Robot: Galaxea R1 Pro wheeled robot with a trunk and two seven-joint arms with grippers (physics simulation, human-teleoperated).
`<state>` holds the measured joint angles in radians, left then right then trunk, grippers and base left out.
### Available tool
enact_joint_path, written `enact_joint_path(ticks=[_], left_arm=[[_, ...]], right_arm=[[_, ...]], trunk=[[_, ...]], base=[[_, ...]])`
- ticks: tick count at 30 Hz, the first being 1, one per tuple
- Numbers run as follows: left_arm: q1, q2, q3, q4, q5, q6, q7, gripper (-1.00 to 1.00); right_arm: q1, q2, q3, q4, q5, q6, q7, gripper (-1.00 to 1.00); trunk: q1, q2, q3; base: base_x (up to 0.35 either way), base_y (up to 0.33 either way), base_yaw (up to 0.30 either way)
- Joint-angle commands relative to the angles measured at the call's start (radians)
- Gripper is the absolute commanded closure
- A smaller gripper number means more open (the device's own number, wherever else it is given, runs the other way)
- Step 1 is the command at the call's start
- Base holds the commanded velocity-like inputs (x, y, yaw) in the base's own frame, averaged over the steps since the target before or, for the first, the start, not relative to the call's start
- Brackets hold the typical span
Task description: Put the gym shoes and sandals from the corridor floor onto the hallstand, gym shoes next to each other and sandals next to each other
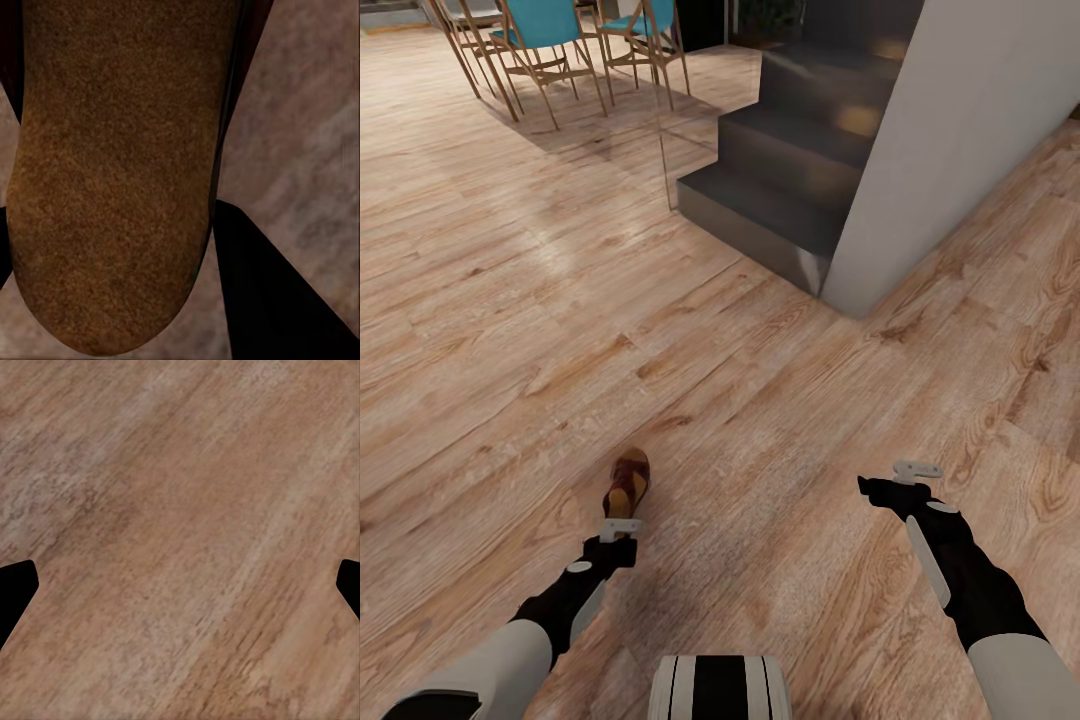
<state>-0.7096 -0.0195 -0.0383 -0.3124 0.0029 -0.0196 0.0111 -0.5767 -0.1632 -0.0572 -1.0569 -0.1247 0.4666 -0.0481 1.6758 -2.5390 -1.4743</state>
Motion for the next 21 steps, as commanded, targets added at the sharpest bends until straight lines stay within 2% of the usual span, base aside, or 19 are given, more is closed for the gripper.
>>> enact_joint_path(ticks=[1, 6, 21], left_arm=[[-0.001, -0.005, -0.003, 0.003, -0.004, -0.002, 0.001, 1.0], [-0.001, -0.02, -0.008, 0.012, -0.014, -0.002, 0.001, 1.0], [-0.001, -0.022, -0.008, 0.015, -0.018, -0.003, 0.001, 1.0]], right_arm=[[0.0, 0.0, 0.0, -0.002, -0.01, 0.004, -0.005, -1.0], [0.0, -0.001, -0.001, -0.002, -0.01, 0.004, -0.005, -1.0], [0.0, -0.001, -0.001, -0.002, -0.009, 0.004, -0.004, -1.0]], trunk=[[0.0, 0.0, -0.001], [0.0, 0.0, -0.001], [0.0, 0.0, -0.001]], base=[[0.0, 0.0, 0.0], [0.0, 0.0, 0.0], [0.0, 0.0, 0.0]])
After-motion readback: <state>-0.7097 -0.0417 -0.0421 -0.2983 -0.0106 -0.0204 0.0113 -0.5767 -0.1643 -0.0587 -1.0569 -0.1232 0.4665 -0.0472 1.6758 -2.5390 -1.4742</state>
